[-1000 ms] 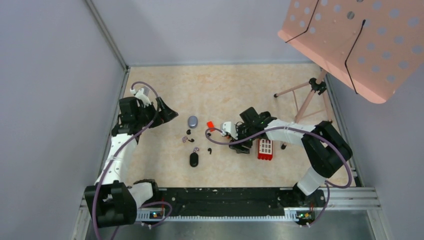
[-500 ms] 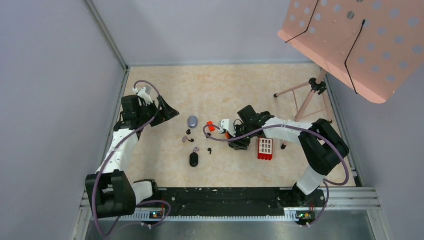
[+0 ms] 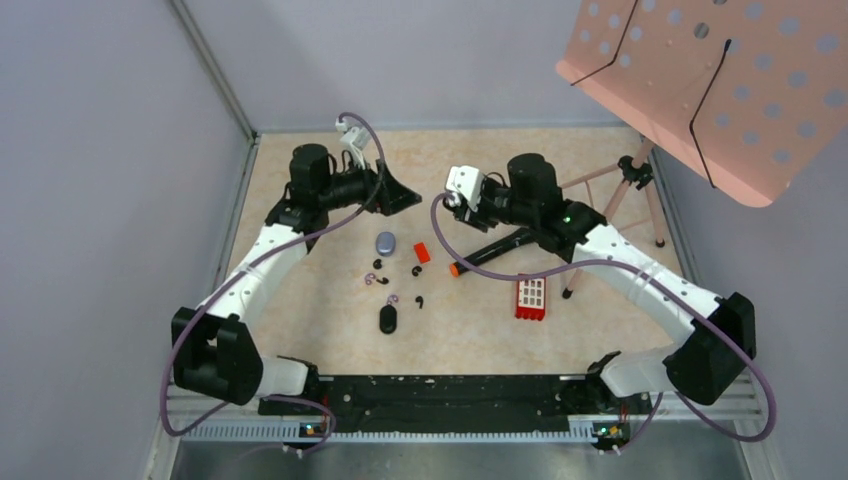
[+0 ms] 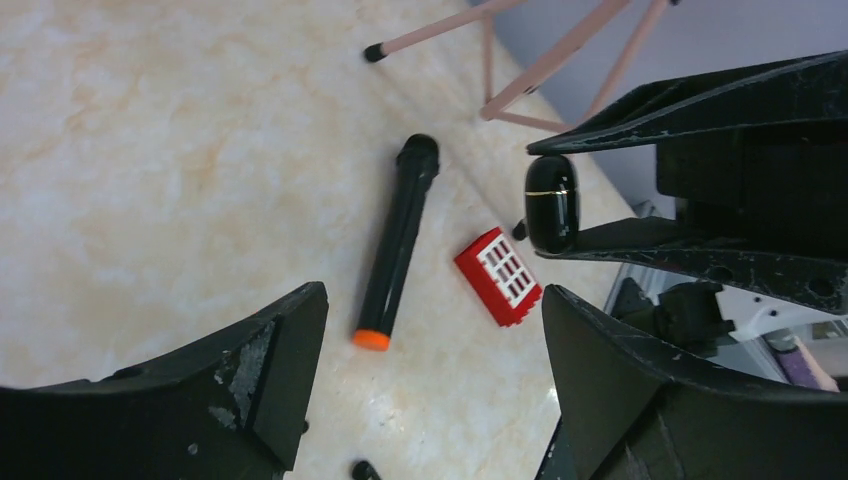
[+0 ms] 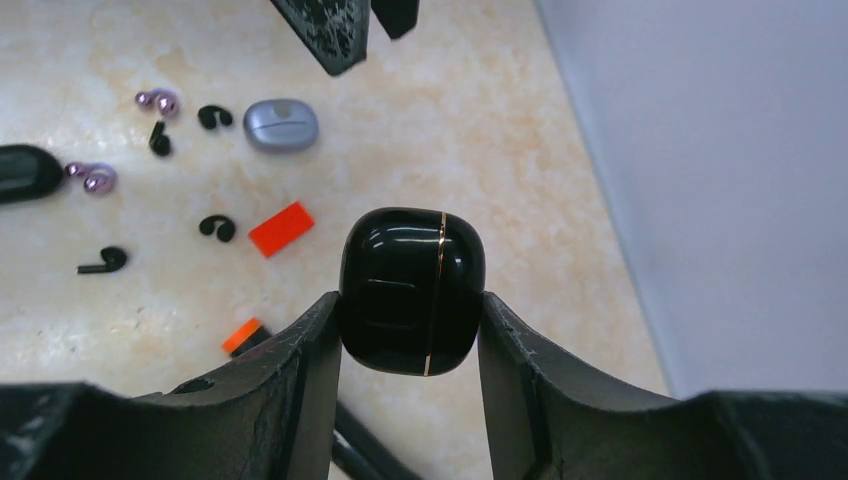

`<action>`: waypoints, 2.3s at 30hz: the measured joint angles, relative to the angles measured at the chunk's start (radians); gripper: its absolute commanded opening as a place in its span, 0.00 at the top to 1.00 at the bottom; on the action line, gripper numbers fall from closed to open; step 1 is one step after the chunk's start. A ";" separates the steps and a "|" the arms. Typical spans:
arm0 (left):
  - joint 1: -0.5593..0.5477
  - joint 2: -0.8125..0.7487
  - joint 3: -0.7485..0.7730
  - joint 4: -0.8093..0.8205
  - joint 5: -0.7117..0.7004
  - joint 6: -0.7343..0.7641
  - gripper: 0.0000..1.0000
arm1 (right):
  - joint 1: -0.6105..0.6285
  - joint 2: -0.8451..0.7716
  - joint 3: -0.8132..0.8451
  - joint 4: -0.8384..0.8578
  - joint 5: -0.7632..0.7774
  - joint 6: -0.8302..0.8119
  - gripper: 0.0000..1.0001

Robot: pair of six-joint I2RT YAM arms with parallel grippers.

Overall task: Insert the wireless bluetooth earbuds into the charging case
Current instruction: Pick up the charging case at the center of the board.

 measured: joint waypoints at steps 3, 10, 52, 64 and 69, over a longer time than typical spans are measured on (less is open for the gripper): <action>-0.024 0.037 0.040 0.118 0.056 -0.047 0.18 | 0.004 -0.010 0.030 0.060 0.018 0.020 0.73; -0.081 0.105 0.119 0.159 0.153 -0.046 0.23 | 0.040 0.001 0.051 0.096 0.042 0.013 0.73; -0.111 0.074 0.013 0.206 0.341 0.396 1.00 | -0.133 0.251 0.681 -0.505 -0.377 0.138 0.38; -0.131 0.023 -0.003 0.335 0.379 0.481 1.00 | -0.133 0.313 0.682 -0.695 -0.525 0.058 0.44; -0.140 0.023 -0.003 0.359 0.378 0.457 1.00 | -0.123 0.317 0.682 -0.695 -0.537 0.050 0.59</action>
